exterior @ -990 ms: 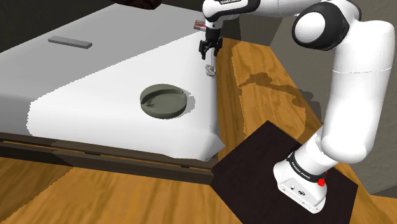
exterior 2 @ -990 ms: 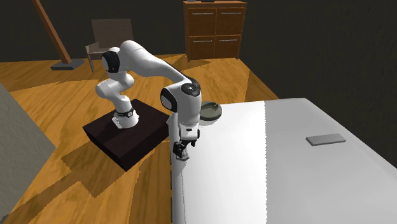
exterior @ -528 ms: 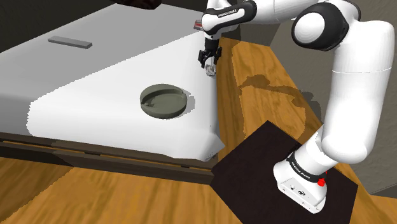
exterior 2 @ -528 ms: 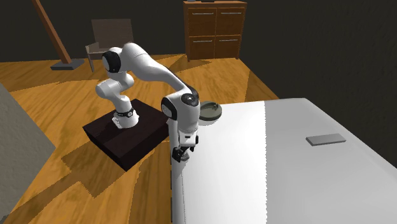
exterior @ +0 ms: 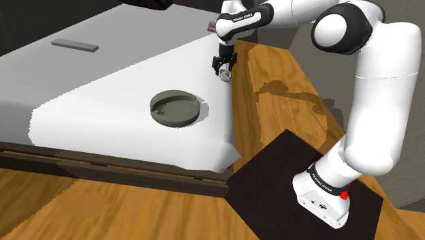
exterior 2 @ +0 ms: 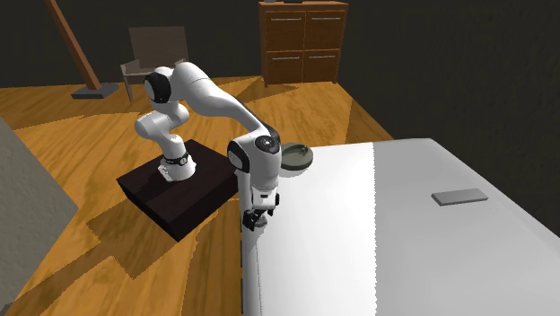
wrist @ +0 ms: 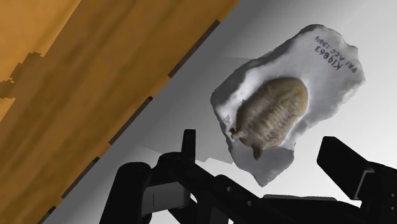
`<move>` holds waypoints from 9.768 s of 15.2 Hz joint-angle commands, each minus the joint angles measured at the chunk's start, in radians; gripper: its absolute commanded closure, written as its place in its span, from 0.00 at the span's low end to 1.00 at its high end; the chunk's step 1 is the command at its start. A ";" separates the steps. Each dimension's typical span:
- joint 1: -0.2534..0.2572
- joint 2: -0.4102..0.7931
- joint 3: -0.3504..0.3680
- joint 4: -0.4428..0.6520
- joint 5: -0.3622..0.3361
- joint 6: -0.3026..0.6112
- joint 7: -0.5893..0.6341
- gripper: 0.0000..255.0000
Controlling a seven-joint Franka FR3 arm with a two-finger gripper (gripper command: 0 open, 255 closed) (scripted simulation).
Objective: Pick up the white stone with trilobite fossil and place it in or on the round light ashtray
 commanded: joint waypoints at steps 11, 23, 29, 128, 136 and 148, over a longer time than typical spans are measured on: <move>0.000 0.000 0.000 0.000 0.000 0.000 0.000 1.00; 0.001 -0.052 -0.004 0.084 -0.005 -0.135 -0.004 1.00; 0.030 -0.177 -0.017 -0.098 -0.043 0.005 0.035 0.00; 0.424 -0.454 0.155 -0.407 -0.397 0.001 0.961 1.00; 0.525 -0.320 0.229 -0.212 -0.391 -0.118 1.099 1.00; 0.562 -0.222 0.245 -0.190 -0.409 -0.068 1.181 1.00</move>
